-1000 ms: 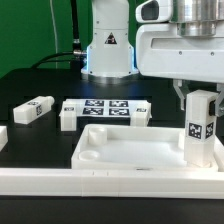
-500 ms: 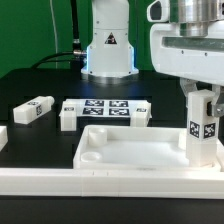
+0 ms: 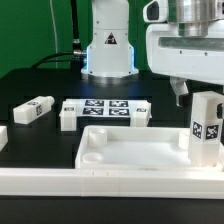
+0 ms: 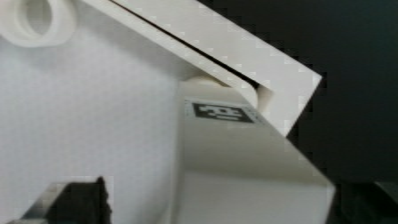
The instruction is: Assemble desk
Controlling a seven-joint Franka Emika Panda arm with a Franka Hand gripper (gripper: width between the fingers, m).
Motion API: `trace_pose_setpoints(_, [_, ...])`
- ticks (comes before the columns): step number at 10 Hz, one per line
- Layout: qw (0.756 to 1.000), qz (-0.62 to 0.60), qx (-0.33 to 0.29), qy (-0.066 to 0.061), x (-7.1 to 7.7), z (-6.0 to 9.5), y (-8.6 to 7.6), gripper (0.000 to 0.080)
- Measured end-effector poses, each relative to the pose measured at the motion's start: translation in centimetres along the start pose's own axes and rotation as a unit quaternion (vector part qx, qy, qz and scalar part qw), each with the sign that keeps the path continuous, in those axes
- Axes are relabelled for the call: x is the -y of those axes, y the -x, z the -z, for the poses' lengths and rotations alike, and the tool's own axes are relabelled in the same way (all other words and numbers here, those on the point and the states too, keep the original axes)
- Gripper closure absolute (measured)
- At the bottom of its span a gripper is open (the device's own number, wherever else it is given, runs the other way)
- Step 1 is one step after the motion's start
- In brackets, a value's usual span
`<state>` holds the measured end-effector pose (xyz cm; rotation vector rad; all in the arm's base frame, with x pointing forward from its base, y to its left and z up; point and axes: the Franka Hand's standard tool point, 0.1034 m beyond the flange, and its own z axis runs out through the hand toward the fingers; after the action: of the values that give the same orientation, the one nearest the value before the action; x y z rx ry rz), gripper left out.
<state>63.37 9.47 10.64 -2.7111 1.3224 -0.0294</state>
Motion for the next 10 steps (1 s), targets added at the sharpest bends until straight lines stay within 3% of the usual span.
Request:
trace_pose_setpoints(4, [0.978,0.207,-0.003,0.003,0.17,-0.08,0.29,0.0150])
trace_pose_setpoints(10, [0.893,0.450,-0.004,0.014,0.24,-0.23,0.68,0.0150])
